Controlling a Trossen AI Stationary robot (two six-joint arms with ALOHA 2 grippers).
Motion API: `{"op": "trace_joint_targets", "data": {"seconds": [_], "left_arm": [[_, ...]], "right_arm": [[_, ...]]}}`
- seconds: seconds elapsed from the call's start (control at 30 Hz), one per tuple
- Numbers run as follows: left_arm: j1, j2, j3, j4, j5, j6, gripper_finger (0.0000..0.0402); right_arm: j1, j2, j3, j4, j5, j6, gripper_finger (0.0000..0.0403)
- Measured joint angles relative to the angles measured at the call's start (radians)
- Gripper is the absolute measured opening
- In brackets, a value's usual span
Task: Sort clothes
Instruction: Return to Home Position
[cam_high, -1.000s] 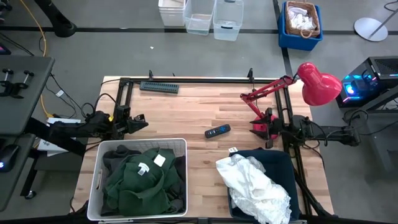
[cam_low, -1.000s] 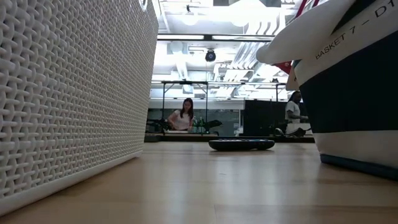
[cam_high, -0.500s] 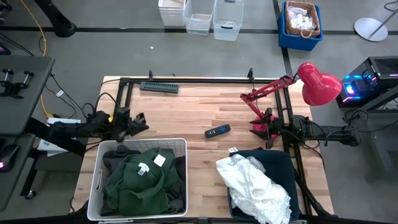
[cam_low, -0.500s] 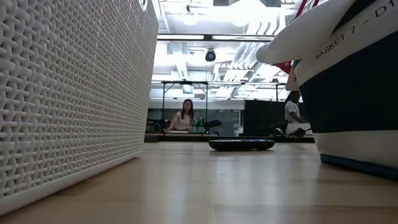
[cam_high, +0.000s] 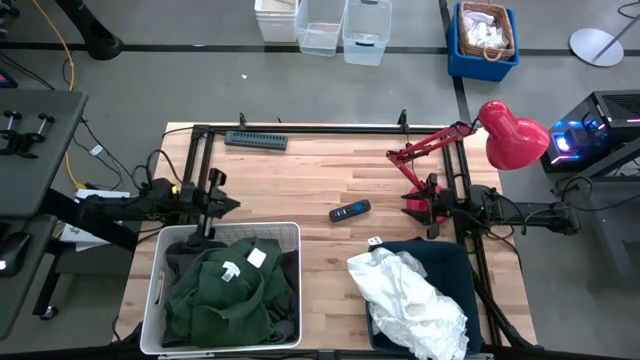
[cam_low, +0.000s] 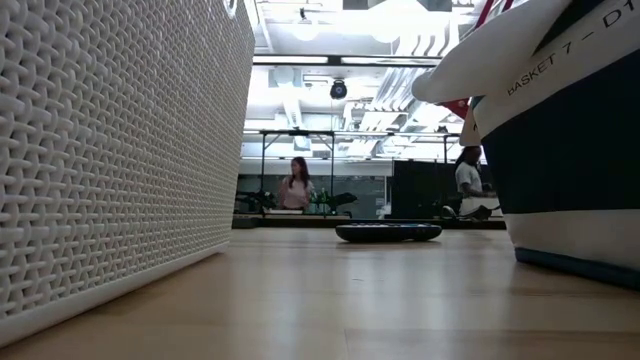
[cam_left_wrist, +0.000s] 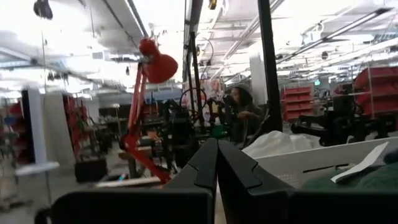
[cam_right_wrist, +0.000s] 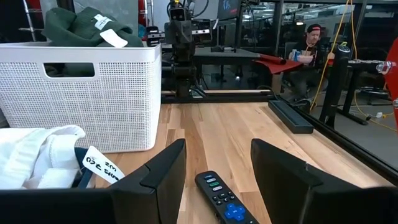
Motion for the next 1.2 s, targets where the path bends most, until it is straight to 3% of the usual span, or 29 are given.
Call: {"op": "trace_joint_targets", "data": {"seconds": [0.33, 1.2], "left_arm": [[0.000, 0.002, -0.002, -0.013, 0.001, -0.163, 0.0000], [0.000, 0.002, -0.002, -0.013, 0.001, -0.167, 0.0001]], "right_arm": [[0.000, 0.000, 0.000, 0.000, 0.000, 0.000, 0.0179], [0.000, 0.000, 0.000, 0.000, 0.000, 0.000, 0.0179]]}}
